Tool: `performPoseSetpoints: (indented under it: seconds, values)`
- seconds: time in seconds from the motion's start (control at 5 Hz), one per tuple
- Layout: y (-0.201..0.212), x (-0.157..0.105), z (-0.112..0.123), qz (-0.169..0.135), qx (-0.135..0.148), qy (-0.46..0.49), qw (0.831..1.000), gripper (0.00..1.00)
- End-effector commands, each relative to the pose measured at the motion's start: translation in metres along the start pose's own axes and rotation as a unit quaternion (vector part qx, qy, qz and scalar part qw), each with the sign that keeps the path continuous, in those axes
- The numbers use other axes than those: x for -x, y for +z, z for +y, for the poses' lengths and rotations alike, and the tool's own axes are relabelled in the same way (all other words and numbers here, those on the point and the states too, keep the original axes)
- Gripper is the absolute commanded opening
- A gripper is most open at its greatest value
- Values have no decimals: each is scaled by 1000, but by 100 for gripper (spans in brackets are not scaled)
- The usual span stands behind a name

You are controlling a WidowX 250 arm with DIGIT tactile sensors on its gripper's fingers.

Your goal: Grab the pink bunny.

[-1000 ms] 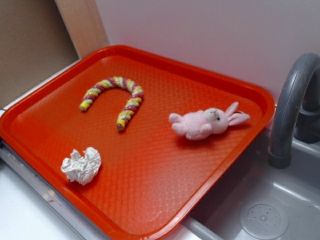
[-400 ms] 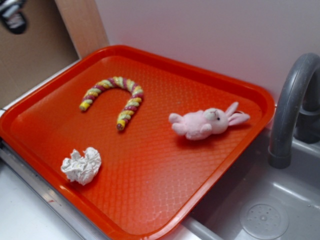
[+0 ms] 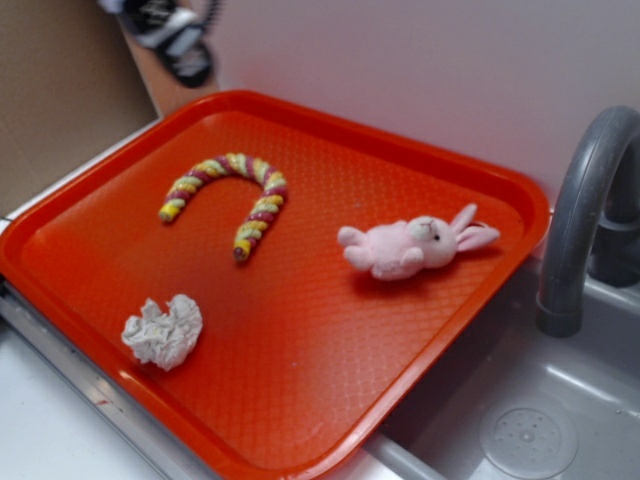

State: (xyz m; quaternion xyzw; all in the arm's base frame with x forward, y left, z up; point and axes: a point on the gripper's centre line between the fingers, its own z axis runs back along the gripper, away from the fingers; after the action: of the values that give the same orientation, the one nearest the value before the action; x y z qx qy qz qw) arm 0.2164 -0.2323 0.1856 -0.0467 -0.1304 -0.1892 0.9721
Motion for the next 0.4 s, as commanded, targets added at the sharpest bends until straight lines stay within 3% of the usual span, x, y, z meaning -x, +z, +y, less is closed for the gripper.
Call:
performPoseSetpoints:
  seconds: [0.0, 0.2]
  values:
    - [-51, -22, -62, 9, 19, -62, 998, 100]
    - [-76, -24, -77, 32, 0, -72, 997, 100]
